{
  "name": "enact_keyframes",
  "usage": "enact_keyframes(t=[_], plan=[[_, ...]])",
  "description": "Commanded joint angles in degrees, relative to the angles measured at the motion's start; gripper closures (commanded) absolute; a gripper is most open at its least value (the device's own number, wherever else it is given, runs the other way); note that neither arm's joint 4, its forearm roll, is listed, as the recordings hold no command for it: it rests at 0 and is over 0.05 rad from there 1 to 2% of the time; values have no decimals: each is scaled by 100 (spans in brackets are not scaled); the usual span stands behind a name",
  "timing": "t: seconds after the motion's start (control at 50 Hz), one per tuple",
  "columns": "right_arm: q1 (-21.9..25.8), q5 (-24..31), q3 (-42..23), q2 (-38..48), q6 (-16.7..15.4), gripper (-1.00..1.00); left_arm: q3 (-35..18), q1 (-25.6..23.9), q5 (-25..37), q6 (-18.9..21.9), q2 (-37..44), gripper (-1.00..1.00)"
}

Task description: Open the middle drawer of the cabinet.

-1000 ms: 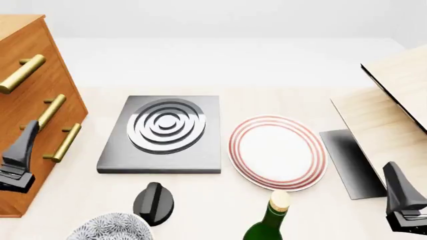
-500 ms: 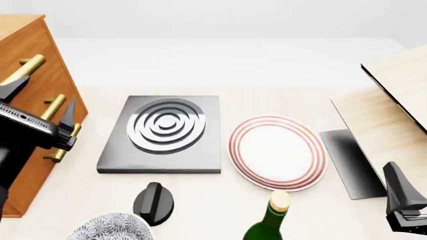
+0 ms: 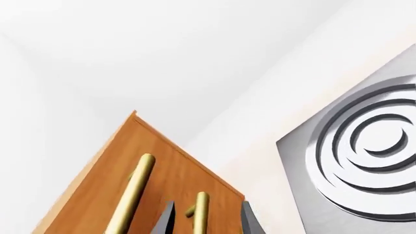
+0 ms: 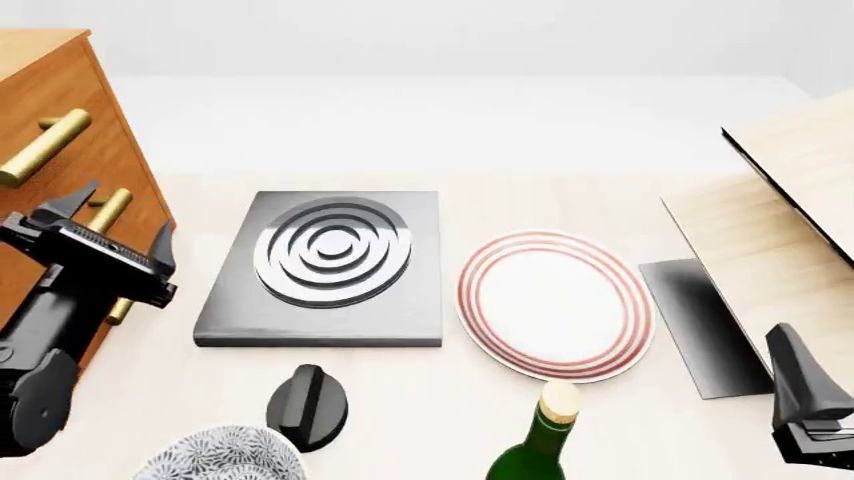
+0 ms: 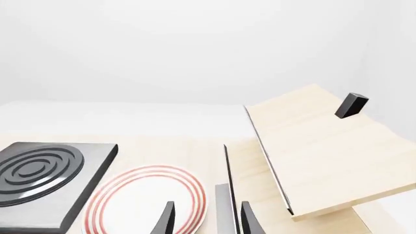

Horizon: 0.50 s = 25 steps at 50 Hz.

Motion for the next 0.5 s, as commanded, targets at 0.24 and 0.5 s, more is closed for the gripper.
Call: enact_keyframes(t=[0.24,0.5], plan=[[9,13,10,-4,32,-100,266,309,-684,52,714,-100],[10,12,10,-4,30,-100,221,589,-684,122,745,-100]])
